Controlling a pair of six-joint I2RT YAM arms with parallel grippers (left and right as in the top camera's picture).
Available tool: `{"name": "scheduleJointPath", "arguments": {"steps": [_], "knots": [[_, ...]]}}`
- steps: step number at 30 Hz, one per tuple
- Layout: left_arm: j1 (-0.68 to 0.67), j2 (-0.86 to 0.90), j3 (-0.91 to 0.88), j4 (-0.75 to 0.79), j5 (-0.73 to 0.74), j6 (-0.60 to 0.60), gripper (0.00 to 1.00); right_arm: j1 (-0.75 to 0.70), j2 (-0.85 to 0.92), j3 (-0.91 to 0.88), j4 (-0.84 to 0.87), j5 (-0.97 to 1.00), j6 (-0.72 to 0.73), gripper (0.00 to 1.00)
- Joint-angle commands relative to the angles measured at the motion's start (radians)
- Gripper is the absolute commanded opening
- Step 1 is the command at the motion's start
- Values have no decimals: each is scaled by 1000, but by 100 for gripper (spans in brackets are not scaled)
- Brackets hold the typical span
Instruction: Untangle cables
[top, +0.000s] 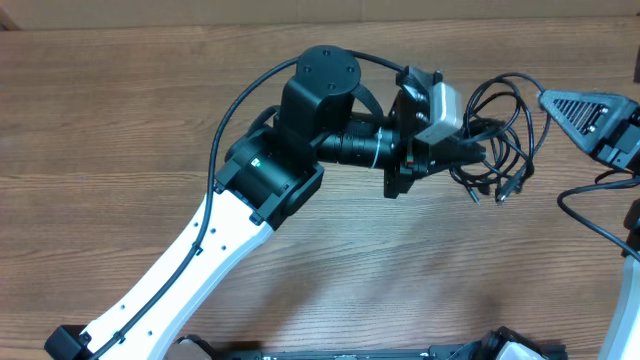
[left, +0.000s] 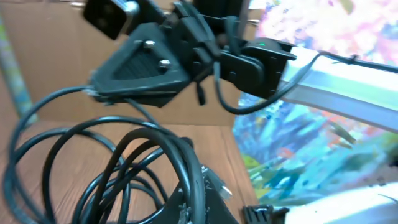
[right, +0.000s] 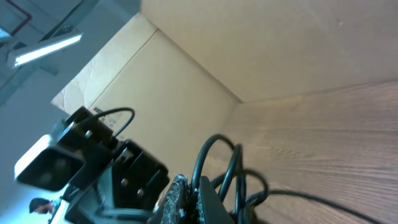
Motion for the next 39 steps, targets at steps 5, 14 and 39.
{"name": "scheduleJointPath", "arguments": {"steps": [5,14,39], "knots": [[-54,-4,15,-13,85,104,4,-10,-6,8,11,51,15,4],[-74,-4,15,-21,187,113,4,-10,-1,8,193,123,11,4],[58,-4,15,57,-8,9,4,-10,66,8,227,-72,178,100]]}}
